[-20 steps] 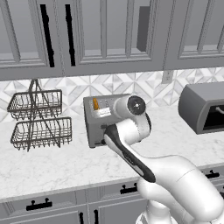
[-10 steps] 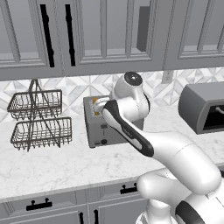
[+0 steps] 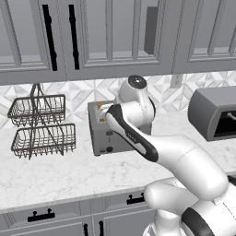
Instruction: Start the toaster. Once the lever pops up, take the bread to the plate on the dining counter.
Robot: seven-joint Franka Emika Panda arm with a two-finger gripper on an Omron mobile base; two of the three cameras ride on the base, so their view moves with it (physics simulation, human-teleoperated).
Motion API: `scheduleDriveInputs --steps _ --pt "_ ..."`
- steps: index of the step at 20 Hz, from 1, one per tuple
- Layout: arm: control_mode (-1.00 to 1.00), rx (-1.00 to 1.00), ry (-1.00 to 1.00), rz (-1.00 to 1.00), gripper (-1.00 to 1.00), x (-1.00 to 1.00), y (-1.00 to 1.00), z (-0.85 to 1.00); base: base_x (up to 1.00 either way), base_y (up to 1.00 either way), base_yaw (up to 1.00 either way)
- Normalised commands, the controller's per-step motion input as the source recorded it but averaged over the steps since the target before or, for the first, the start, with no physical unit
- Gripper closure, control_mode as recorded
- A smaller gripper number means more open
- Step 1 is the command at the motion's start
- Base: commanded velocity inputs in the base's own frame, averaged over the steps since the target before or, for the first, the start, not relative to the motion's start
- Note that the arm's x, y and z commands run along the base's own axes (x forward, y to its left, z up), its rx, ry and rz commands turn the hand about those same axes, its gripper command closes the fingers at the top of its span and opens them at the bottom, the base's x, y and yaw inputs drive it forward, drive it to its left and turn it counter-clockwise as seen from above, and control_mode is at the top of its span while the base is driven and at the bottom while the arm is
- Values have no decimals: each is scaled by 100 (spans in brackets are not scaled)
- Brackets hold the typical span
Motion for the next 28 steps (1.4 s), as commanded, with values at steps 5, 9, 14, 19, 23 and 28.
scheduleDriveInputs --steps 5,9,14,19,23,28 --pt "-100 0 0 0 -100 25 0 -4 0 0 0" --pt "-100 0 0 0 -100 35 0 -16 0 0 0" --pt "-100 0 0 0 -100 12 3 -18 0 0 0" --pt "-100 0 -1 0 -100 5 9 -10 0 0 0" --pt "-100 0 -2 0 -100 6 11 0 0 0 0" --pt "-100 0 -3 0 -100 16 8 -1 0 0 0"
